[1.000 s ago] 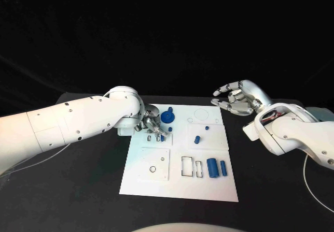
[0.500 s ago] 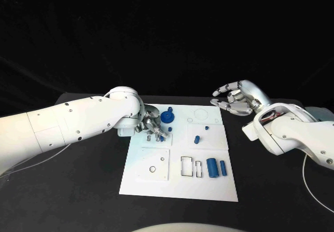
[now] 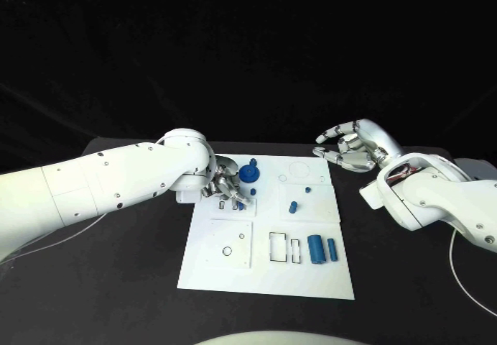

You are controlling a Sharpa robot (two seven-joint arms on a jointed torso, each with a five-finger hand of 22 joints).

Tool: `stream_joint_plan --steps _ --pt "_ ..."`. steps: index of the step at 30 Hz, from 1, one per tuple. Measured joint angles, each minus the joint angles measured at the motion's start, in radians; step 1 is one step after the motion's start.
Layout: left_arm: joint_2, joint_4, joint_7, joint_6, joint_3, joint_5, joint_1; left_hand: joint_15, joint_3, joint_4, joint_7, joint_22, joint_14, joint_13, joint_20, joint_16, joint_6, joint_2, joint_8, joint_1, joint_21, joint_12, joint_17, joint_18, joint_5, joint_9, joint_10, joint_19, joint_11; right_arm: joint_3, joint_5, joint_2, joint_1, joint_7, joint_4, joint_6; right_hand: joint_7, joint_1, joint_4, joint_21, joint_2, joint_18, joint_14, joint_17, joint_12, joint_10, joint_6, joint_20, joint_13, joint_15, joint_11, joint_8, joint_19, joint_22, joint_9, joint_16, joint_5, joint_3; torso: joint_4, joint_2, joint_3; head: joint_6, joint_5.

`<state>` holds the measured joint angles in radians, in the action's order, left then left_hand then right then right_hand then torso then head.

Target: Assemble the parts on the task board

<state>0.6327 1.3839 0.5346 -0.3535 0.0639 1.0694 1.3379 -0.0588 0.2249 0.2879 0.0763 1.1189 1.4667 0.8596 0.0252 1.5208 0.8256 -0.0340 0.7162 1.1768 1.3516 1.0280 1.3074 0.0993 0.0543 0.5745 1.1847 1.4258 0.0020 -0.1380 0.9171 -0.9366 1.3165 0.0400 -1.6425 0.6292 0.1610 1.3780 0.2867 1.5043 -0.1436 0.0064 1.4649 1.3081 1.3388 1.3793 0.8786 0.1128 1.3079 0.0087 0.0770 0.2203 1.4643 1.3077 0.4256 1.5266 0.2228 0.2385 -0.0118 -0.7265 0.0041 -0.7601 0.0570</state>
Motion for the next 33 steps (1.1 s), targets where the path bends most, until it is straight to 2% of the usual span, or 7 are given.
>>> stream_joint_plan --steps 6,11,14,21,22,27,33 --pt "0.0 -0.001 0.0 0.0 0.0 -0.005 0.0 0.0 0.079 -0.014 -0.005 0.006 0.0 -0.001 0.0 0.0 -0.005 0.007 -0.003 0.081 0.007 -0.004 0.0 0.0 -0.001 0.008 -0.004 0.0 -0.004 0.0 0.0 0.001 -0.001 0.0 0.001 -0.001 0.0 0.0 0.0 0.0 0.0 0.0 0.004 0.0 0.0 0.004 0.0 0.0 0.0 -0.004 -0.004 0.005 0.0 0.0 0.0 0.0 0.008 0.0 -0.0002 0.0 0.0 -0.001 0.0" --pt "0.0 -0.001 -0.001 0.0 -0.001 -0.009 0.001 -0.007 0.181 -0.039 -0.002 0.016 0.0 -0.003 0.0 0.0 -0.009 -0.018 -0.015 0.126 0.01 -0.008 0.0 0.0 -0.003 0.008 -0.007 0.0 -0.007 0.0 0.0 0.001 -0.001 -0.001 0.003 -0.003 0.0 0.0 0.0 0.0 0.0 0.0 0.004 0.0 0.0 0.004 0.0 0.0 0.0 -0.004 -0.004 0.005 0.0 0.0 0.0 -0.003 0.008 0.0 -0.0006 0.0 0.0001 -0.003 0.0" --pt "0.0 -0.001 -0.001 0.0 -0.001 -0.012 0.001 -0.007 0.239 0.0 -0.004 0.021 0.0 -0.008 0.0 0.0 -0.007 -0.041 -0.02 0.145 0.014 -0.017 0.0 0.0 -0.004 0.008 -0.007 0.0 -0.007 0.0 0.0 0.002 -0.002 -0.002 0.006 -0.005 0.0 0.0 0.0 0.0 0.0 0.0 0.004 0.0 0.0 0.004 0.0 0.0 0.0 -0.004 -0.004 0.005 0.0 0.0 0.0 -0.004 0.008 0.0 -0.0006 0.0 0.0001 -0.003 0.0" --pt "0.004 0.001 -0.002 0.004 0.001 -0.035 0.0 -0.007 0.347 0.017 -0.005 0.036 0.0 -0.004 0.0 0.0 -0.005 -0.086 0.009 0.105 0.021 -0.017 0.0 -0.016 -0.001 0.022 0.008 0.0 -0.01 0.0 -0.001 0.003 -0.003 -0.003 0.01 -0.011 0.0 0.0 0.0 0.0 0.0 0.0 0.004 0.0 0.0 0.004 0.0 0.0 0.0 -0.004 -0.004 0.004 0.0 0.0 0.0 -0.004 0.008 0.0 -0.0006 0.0 0.0007 -0.005 0.0" --pt "0.006 0.002 -0.003 0.005 0.001 -0.04 0.0 -0.007 0.39 -0.02 -0.006 0.036 0.0 -0.001 0.0 0.0 -0.005 -0.087 0.009 0.093 0.021 -0.017 0.0 -0.016 -0.001 0.046 0.008 0.0 -0.01 0.0 -0.001 0.004 -0.003 -0.003 0.011 -0.011 0.0 -0.007 0.0 0.0 0.001 0.0 0.004 0.0 0.0 0.004 0.0 -0.001 0.0 -0.004 -0.004 0.008 0.001 0.0 0.0 -0.004 0.008 0.0 -0.0006 0.0 0.0006 -0.005 0.0" --pt "0.025 0.016 -0.003 0.019 -0.003 -0.076 0.0 -0.007 0.397 -0.013 -0.006 0.042 0.0 0.023 0.0 0.0 -0.005 -0.08 0.021 0.072 0.026 0.003 0.0 -0.016 -0.001 0.047 0.03 0.0 -0.011 0.0 -0.002 0.003 -0.004 -0.003 0.012 -0.014 0.0 -0.015 0.0 0.0 0.004 0.0 0.004 0.0 0.0 0.004 0.0 -0.003 0.0 -0.004 -0.004 0.008 0.003 0.0 0.0 -0.004 0.003 0.0 0.0002 0.001 0.0005 -0.005 -0.001" --pt "0.055 0.044 -0.004 0.047 -0.005 -0.111 0.0 -0.007 0.407 -0.004 -0.006 0.049 0.0 0.058 0.0 0.0 -0.004 -0.091 0.038 0.041 0.03 0.034 0.0 -0.015 -0.002 0.112 0.049 0.0 -0.016 -0.001 -0.003 0.0 -0.004 -0.003 0.014 -0.015 0.0 -0.032 0.004 -0.004 0.005 0.0 0.004 0.0 0.0 0.004 0.0 -0.003 0.0 -0.004 -0.004 0.016 0.003 0.0 0.0 -0.004 -0.036 -0.004 0.0029 0.001 0.0006 -0.004 -0.003"
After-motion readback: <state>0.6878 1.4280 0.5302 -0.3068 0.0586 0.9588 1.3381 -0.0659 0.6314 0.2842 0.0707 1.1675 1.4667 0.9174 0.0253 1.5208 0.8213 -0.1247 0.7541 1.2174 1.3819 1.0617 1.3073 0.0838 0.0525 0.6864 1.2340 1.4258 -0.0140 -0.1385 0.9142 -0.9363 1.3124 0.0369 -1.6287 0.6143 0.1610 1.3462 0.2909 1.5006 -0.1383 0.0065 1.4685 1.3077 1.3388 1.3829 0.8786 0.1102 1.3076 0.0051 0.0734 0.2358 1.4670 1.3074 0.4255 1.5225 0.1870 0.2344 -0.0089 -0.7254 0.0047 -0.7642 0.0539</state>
